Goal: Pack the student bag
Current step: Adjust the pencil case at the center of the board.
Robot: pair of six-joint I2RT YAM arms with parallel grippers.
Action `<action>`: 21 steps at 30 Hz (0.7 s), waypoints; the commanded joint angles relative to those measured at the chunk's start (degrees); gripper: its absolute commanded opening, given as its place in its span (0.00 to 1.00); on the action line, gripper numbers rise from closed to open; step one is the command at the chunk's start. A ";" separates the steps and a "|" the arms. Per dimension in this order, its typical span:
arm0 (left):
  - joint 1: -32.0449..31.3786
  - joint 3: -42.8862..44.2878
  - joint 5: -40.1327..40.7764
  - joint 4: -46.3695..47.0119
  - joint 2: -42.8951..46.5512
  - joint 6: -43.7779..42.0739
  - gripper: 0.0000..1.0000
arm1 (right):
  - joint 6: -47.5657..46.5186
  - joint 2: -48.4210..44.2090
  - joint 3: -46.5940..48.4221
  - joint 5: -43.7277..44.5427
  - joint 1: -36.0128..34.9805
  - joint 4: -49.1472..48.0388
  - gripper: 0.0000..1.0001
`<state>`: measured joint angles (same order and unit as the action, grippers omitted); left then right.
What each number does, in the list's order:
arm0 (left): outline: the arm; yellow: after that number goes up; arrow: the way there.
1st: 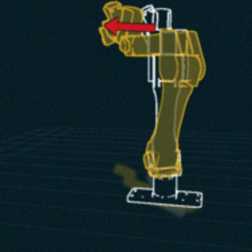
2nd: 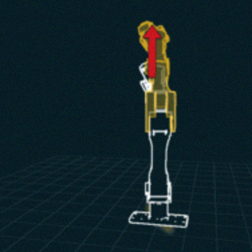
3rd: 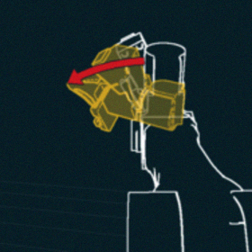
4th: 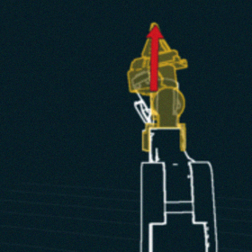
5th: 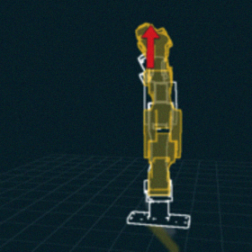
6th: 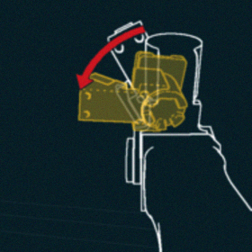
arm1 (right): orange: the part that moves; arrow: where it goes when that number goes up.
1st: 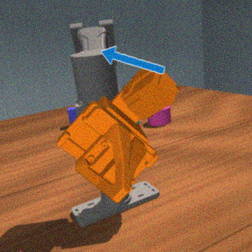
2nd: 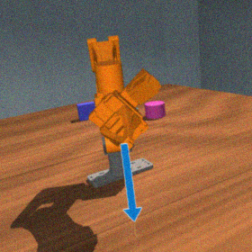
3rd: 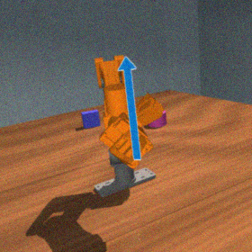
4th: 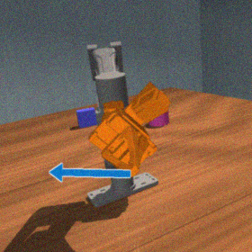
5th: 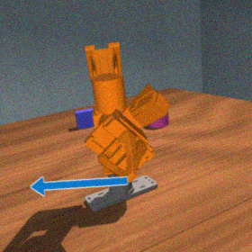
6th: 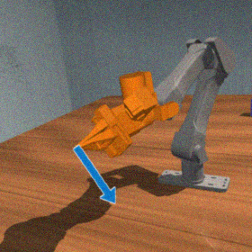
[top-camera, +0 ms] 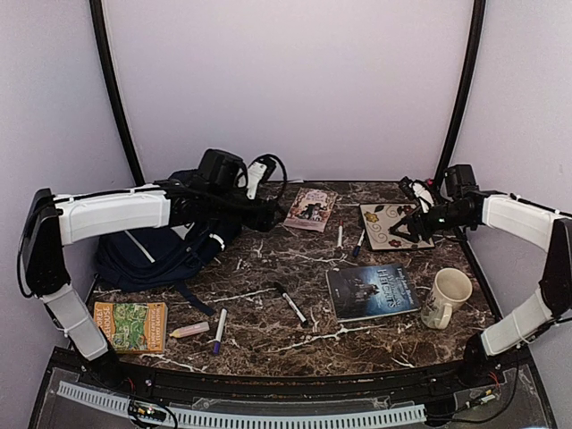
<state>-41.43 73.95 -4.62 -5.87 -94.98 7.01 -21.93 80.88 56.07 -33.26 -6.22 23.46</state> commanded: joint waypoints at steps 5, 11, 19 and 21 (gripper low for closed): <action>-8.11 11.10 3.65 -10.05 -12.76 3.21 0.59 | -0.37 -1.97 -2.97 -4.28 -0.55 -4.71 0.63; -10.95 10.27 3.69 -12.71 -17.38 3.67 0.24 | -0.99 -2.53 -3.38 -2.46 -0.59 -5.29 0.64; -12.17 9.06 0.99 -12.68 -20.77 3.74 0.00 | -1.66 -0.30 -2.64 -3.31 -0.80 -4.40 0.64; -13.03 10.29 0.63 -13.58 -22.23 2.90 0.00 | -1.83 -0.05 -2.51 -3.14 -0.98 -4.10 0.64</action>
<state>-53.21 82.59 -2.39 -17.04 -115.04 10.90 -22.87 79.99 53.28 -35.59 -6.61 20.14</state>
